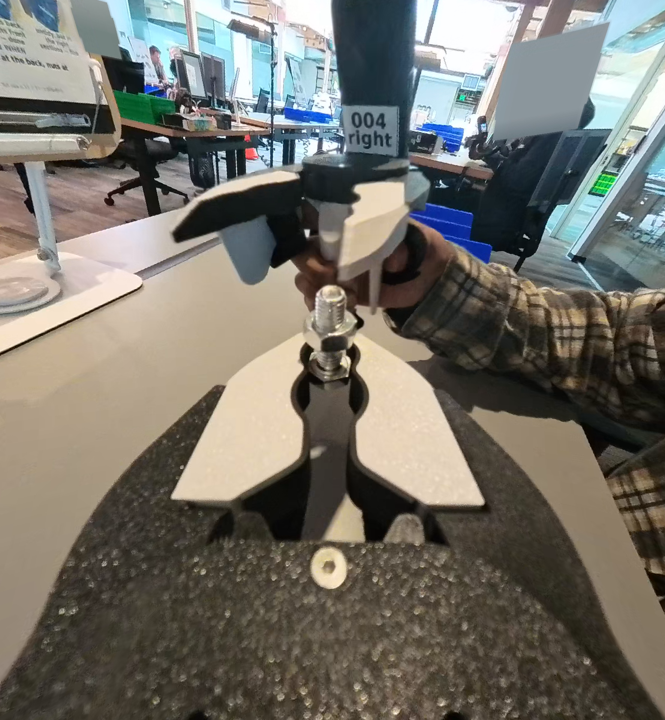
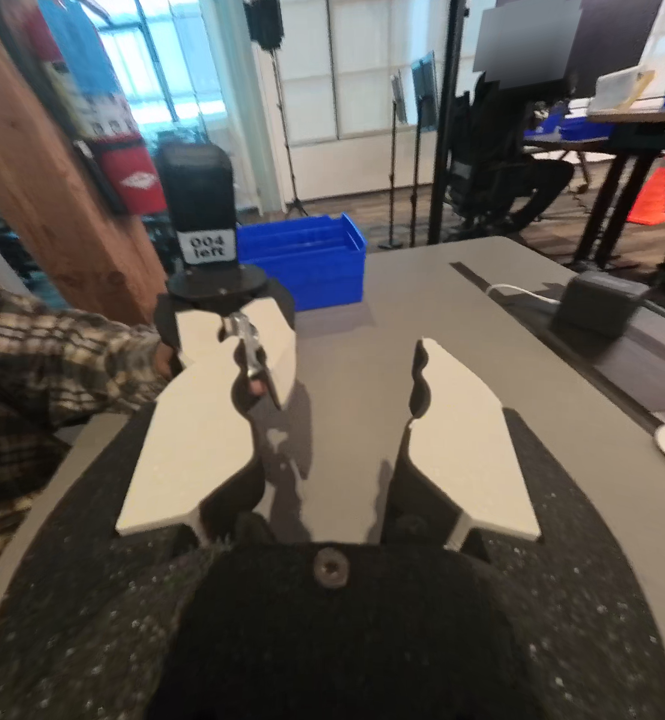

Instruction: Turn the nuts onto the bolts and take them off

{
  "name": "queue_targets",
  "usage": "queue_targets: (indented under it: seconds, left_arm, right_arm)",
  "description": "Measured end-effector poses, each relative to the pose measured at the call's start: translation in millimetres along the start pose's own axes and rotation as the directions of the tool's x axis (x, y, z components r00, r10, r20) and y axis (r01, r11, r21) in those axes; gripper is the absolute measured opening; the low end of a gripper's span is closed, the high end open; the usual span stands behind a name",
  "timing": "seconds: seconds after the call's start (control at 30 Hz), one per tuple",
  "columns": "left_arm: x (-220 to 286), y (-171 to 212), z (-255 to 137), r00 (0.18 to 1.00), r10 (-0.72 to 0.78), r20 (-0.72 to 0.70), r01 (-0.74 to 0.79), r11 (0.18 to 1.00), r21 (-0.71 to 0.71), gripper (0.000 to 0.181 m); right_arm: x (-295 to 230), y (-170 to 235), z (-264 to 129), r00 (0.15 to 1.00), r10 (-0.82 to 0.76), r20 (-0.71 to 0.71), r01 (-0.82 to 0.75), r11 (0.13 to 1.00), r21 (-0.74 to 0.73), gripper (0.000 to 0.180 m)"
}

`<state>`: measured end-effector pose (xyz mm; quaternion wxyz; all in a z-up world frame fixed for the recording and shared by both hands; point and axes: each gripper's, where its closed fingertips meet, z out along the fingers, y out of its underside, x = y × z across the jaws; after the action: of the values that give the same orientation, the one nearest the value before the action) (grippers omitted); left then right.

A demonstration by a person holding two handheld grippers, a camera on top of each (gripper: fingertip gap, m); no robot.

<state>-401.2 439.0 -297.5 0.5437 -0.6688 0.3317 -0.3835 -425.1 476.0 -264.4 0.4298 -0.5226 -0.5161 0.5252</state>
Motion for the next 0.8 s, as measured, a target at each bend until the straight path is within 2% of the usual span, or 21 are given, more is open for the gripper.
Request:
queue_targets:
  seconds: [0.1, 0.2, 0.23, 0.27, 0.37, 0.47, 0.5, 0.53, 0.57, 0.6, 0.67, 0.8]
  left_arm:
    - [2, 2, 2, 1.000, -0.001, -0.008, 0.001, 1.000, -0.003, 0.015]
    - [2, 0, 1, 1.000, 0.001, -0.004, -0.001, 1.000, 0.004, 0.015]
    - [1, -1, 0, 1.000, 0.000, -0.005, 0.000, 1.000, 0.007, 0.015]
    - [1, -2, -1, 1.000, -0.006, -0.010, 0.006, 1.000, 0.011, 0.015]
    - [0, 0, 0, 1.000, -0.003, -0.003, 0.003, 1.000, 0.004, 0.015]
    - [2, 1, 2, 1.000, -0.002, -0.006, 0.002, 1.000, -0.001, 0.015]
    - [3, 1, 2, 1.000, 0.001, -0.008, -0.001, 1.000, 0.001, 0.015]
    - [3, 1, 1, 1.000, 0.006, -0.003, -0.006, 1.000, -0.002, 0.015]
    - [2, 1, 1, 1.000, 0.015, 0.002, -0.015, 1.000, -0.006, 0.015]
    - [2, 0, 0, 1.000, 0.018, 0.001, -0.018, 1.000, -0.002, 0.015]
    - [1, -3, -1, 1.000, 0.009, 0.003, -0.009, 1.000, 0.010, 0.015]
    - [0, -1, 0, 1.000, -0.004, 0.000, 0.004, 1.000, 0.014, 0.015]
  right_arm:
    - [-17, 1, 15, 0.998, -0.033, 0.044, 0.034, 0.999, -0.024, 0.089]
    - [1, 7, 11, 0.997, -0.062, -0.055, 0.058, 0.996, -0.070, 0.103]
    - [13, 5, 2, 0.992, -0.058, -0.112, 0.051, 0.996, -0.067, 0.091]
    - [20, 0, -6, 0.990, -0.045, -0.137, 0.040, 0.999, -0.035, 0.094]
    - [5, -12, -5, 0.998, -0.004, -0.068, 0.006, 1.000, 0.030, 0.095]
    - [-14, -3, 15, 0.998, -0.058, -0.020, 0.057, 0.998, -0.040, 0.099]
    - [-10, 1, 17, 0.996, -0.072, -0.046, 0.069, 0.996, -0.062, 0.099]
    - [-1, 1, 14, 0.994, -0.071, -0.084, 0.066, 0.996, -0.060, 0.106]
    - [10, 1, 5, 0.990, -0.061, -0.130, 0.054, 0.997, -0.060, 0.098]
    - [21, 1, -4, 0.984, -0.056, -0.168, 0.047, 0.997, -0.059, 0.099]
    - [19, -5, -12, 0.990, -0.004, -0.141, 0.003, 1.000, -0.010, 0.099]
    - [-12, -4, 13, 0.999, -0.035, -0.028, 0.034, 0.999, -0.033, 0.103]
